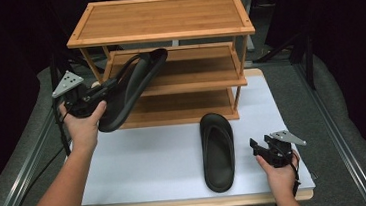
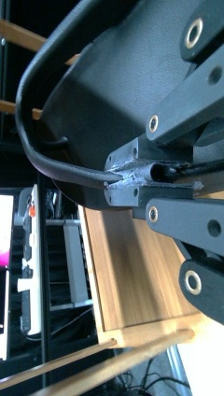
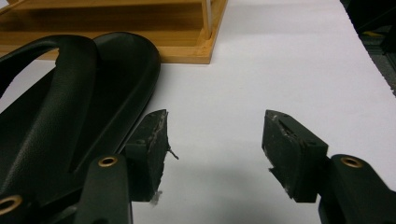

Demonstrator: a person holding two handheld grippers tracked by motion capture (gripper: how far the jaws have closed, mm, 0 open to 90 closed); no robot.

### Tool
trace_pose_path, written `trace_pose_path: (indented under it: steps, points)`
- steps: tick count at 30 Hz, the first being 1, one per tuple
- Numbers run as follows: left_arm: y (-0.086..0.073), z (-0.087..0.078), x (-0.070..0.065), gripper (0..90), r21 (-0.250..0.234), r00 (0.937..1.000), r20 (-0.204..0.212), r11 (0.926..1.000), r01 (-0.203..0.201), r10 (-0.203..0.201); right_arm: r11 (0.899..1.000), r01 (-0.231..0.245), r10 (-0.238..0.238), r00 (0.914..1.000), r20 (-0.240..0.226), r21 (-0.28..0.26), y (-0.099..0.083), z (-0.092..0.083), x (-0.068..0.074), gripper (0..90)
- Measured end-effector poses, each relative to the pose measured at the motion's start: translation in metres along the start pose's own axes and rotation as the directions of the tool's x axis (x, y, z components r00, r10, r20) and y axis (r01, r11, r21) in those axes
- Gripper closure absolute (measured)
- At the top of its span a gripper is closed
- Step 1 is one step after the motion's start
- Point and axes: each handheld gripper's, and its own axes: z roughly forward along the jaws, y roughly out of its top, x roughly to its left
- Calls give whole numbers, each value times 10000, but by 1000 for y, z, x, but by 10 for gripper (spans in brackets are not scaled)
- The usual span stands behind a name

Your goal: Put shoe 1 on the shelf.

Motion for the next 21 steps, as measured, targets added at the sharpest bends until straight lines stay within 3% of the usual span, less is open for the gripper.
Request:
trace_pose_path:
  steps: [9,14,21]
  points:
    - [-4,38,9,833,157,9962,-826,9994,305,-291,9999,-28,28,10000,-11,-111,1,-2,0,407]
    - [-7,59,20,832,288,9882,-1420,9976,627,-580,9998,-31,30,10000,-78,-188,2,-3,0,408]
    - [-10,82,22,831,316,9769,-1959,9952,930,-850,9996,-126,123,9999,-102,-250,2,-4,0,408]
